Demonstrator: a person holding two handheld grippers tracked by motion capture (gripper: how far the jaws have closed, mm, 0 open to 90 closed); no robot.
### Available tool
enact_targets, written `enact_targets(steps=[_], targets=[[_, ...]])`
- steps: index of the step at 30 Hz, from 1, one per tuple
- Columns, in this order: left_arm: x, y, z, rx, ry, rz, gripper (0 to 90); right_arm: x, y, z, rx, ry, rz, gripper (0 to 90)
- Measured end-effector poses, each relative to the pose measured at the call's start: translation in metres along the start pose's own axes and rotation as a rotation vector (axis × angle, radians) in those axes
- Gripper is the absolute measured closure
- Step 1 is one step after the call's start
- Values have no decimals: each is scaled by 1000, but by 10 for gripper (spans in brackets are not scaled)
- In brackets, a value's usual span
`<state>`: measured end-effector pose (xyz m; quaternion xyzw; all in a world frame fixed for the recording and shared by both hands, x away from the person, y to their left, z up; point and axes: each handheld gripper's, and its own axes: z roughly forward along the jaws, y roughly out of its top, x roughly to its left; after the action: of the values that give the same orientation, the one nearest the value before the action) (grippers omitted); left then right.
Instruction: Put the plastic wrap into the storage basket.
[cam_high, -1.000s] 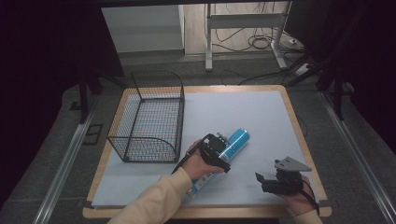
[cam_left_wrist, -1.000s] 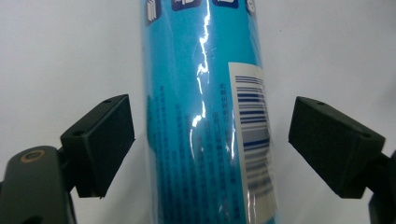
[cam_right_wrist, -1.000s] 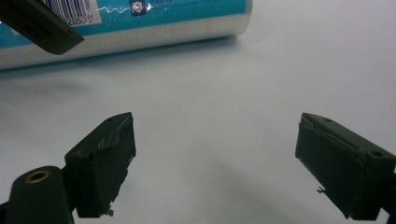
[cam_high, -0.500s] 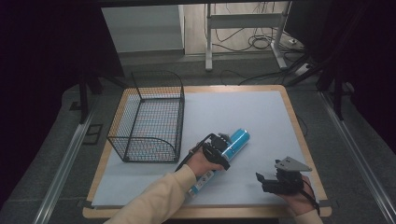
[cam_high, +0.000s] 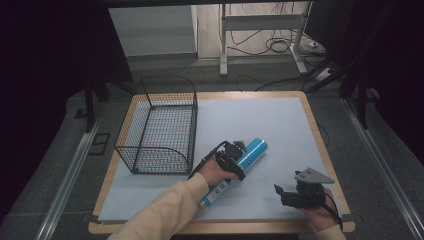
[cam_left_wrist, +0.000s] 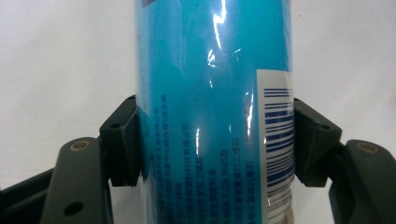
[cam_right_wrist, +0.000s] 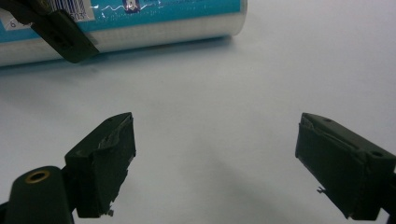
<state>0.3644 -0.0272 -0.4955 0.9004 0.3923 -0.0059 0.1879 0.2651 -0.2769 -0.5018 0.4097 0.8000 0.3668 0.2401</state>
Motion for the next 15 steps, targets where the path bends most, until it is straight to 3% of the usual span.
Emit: enact_targets(steps=[15], targets=[[6,2,-30,-37,0,20,312,0,0,-1,-4,-7,-3,125]])
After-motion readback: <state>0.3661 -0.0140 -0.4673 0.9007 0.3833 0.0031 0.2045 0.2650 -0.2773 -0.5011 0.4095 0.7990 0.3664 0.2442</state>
